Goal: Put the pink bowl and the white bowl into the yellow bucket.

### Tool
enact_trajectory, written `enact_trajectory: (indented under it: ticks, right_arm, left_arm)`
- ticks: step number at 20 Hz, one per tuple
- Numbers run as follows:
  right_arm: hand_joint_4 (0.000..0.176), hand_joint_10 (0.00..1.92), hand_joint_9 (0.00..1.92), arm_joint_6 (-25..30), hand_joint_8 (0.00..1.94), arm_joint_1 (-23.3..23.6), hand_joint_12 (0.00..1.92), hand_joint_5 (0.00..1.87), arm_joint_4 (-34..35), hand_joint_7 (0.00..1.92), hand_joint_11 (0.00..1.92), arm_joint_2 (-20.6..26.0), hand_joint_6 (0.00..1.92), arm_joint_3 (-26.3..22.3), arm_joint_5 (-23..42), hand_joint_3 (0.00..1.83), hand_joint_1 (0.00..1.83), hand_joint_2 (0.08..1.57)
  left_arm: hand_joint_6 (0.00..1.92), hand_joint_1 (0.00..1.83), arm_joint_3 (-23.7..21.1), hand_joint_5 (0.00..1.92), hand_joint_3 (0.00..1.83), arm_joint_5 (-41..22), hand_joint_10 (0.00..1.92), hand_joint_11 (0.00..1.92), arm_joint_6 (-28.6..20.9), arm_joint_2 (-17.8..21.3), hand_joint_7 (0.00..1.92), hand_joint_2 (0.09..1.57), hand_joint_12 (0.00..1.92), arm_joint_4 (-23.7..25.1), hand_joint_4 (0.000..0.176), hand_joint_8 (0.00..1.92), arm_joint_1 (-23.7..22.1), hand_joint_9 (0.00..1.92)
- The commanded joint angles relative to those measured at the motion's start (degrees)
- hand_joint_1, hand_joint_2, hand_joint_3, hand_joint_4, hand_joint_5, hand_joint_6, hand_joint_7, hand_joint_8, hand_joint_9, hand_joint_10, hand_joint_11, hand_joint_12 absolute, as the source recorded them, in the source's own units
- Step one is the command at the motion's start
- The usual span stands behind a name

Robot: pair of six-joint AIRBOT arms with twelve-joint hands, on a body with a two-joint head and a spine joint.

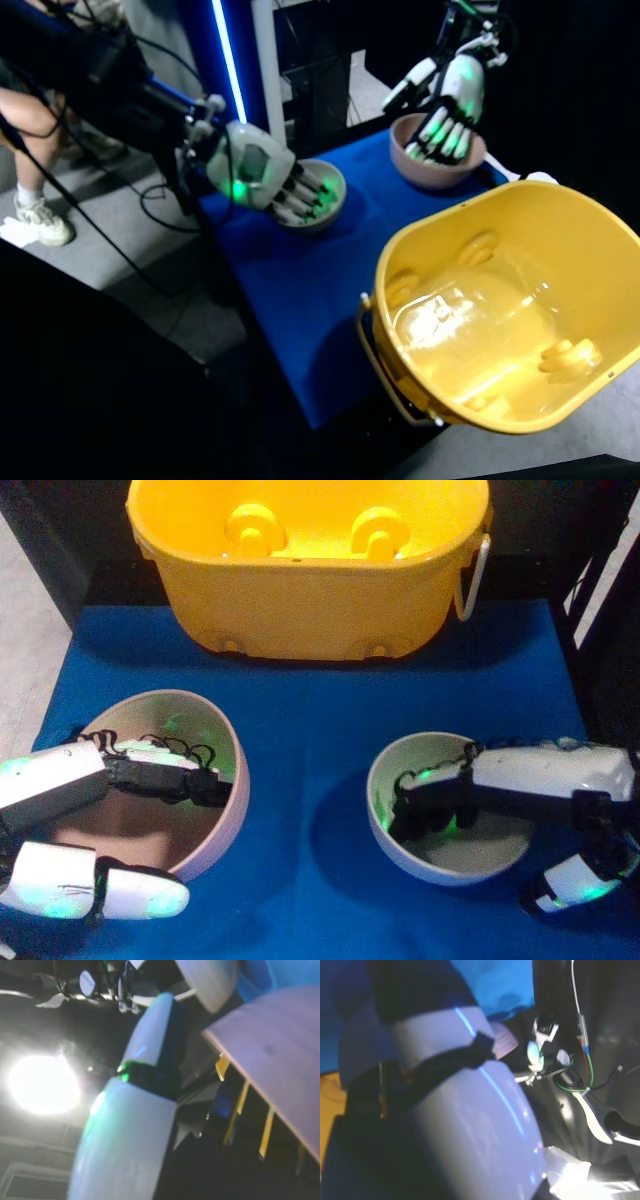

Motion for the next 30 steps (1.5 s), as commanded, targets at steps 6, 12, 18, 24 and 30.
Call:
enact_trajectory:
  ticks: [6,12,18,24,30]
  right_arm:
    - [0.0,1.47,0.62,0.2,1.38,-1.5,1.86,0.61,-1.9,0.6,0.49,-3.6,1.5,1.3,-4.6,0.0,1.47,1.27]
    - [0.0,1.39,0.71,0.2,1.25,-1.5,1.81,0.64,-1.9,0.64,0.56,-1.9,1.47,-0.2,-7.7,0.0,1.47,1.24]
    - [0.0,1.27,0.82,0.2,1.16,-1.3,1.71,0.65,-2.0,0.72,0.64,0.9,1.39,-2.3,-12.5,0.0,1.48,1.2]
    - [0.0,1.01,0.99,1.4,1.01,0.2,1.5,0.84,-2.0,0.86,0.87,6.0,1.15,-6.9,-18.2,0.0,1.49,1.12]
    - [0.0,1.01,1.01,7.6,0.97,1.7,1.49,0.86,-2.0,0.88,0.88,10.6,1.13,-11.6,-26.6,0.0,1.49,1.1]
  left_arm:
    - [1.22,1.15,0.8,0.8,0.0,6.1,1.34,0.17,1.6,-1.7,0.64,1.26,1.92,-4.5,0.0,1.55,0.2,0.39]
    - [1.23,1.34,0.2,0.67,0.0,9.7,1.63,0.32,4.1,-0.3,0.84,1.24,1.74,-5.8,0.0,1.38,0.2,0.58]
    - [1.24,1.34,-1.7,0.68,0.0,14.1,1.57,0.38,6.0,2.6,0.83,1.24,1.67,-5.8,0.0,1.39,0.2,0.61]
    - [1.25,1.34,-5.4,0.71,0.0,18.1,1.55,0.41,7.6,8.7,0.83,1.23,1.6,-5.8,0.0,1.34,0.7,0.63]
    - [1.05,1.35,-10.0,0.78,0.0,24.4,1.54,0.39,10.1,17.2,0.86,1.21,1.66,-5.8,0.0,1.39,3.8,0.63]
